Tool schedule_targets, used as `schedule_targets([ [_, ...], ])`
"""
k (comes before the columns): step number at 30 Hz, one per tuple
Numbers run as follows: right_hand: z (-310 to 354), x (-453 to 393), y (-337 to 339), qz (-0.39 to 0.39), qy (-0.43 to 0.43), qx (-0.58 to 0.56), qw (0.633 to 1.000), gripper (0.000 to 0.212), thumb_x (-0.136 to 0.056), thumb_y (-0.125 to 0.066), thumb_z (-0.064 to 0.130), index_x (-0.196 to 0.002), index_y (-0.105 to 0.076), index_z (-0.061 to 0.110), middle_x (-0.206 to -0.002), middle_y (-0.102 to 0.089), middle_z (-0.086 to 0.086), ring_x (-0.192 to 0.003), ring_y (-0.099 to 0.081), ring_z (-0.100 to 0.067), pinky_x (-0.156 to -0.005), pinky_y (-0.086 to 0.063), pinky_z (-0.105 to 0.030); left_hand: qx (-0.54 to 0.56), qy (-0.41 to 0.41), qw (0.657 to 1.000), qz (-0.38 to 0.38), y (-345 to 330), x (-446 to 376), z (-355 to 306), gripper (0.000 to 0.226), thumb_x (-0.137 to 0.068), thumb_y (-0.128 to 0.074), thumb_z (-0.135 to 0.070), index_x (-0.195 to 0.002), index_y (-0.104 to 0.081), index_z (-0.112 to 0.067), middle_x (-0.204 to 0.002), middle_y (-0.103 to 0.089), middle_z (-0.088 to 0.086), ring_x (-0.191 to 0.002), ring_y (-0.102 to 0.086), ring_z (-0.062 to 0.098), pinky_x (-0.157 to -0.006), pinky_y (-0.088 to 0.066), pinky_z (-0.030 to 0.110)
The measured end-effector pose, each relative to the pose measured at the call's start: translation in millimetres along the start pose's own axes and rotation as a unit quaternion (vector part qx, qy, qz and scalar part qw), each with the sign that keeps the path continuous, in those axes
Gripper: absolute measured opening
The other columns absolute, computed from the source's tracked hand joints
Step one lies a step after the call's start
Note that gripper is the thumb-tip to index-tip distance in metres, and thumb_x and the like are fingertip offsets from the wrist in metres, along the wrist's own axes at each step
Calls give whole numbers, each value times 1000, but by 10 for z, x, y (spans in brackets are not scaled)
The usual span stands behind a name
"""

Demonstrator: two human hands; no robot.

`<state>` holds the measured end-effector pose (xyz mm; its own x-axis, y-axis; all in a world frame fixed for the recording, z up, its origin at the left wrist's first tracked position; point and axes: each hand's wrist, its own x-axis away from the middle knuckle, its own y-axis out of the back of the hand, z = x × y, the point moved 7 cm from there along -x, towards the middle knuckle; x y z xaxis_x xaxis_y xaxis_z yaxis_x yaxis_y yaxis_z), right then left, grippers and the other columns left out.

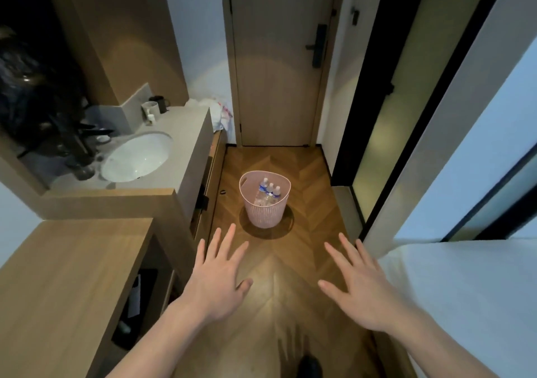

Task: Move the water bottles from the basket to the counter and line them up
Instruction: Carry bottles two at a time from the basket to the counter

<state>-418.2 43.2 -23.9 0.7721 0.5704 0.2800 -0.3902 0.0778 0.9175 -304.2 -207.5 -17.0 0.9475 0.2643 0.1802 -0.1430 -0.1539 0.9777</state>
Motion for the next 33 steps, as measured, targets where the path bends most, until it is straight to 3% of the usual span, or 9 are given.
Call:
schedule_targets([
  [9,-382,-1827,246,38,-1,-42,998,82,-100,-35,74,-165,7,47,-168,33,15,-158,27,-23,-130,6,-52,-32,8,999,22,48,-1862,293,80,-100,-40,-66,-165,-5,-38,-170,28,0,-156,26,30,-126,15,54],
  [19,-574,-3740,663,116,23,-23,993,82,-102,-35,71,-165,10,44,-169,31,11,-158,26,-23,-131,5,-53,-5,83,994,66,160,-3565,636,80,-98,-39,-71,-165,-6,-41,-170,29,-3,-157,25,28,-126,15,55],
  [26,-572,-4994,1042,79,31,-20,996,79,-103,-43,66,-167,-2,43,-175,15,11,-162,15,-21,-130,-1,-48,46,91,991,88,214,-4711,905,79,-101,-44,-64,-166,-5,-39,-172,24,-3,-157,25,26,-128,11,56],
  [33,-462,-6510,1041,104,22,-36,994,78,-103,-44,65,-166,-5,41,-176,8,10,-162,12,-22,-131,-3,-51,67,71,990,103,40,-6251,1506,77,-102,-47,-59,-165,-8,-38,-174,12,-3,-160,16,26,-127,10,52],
])
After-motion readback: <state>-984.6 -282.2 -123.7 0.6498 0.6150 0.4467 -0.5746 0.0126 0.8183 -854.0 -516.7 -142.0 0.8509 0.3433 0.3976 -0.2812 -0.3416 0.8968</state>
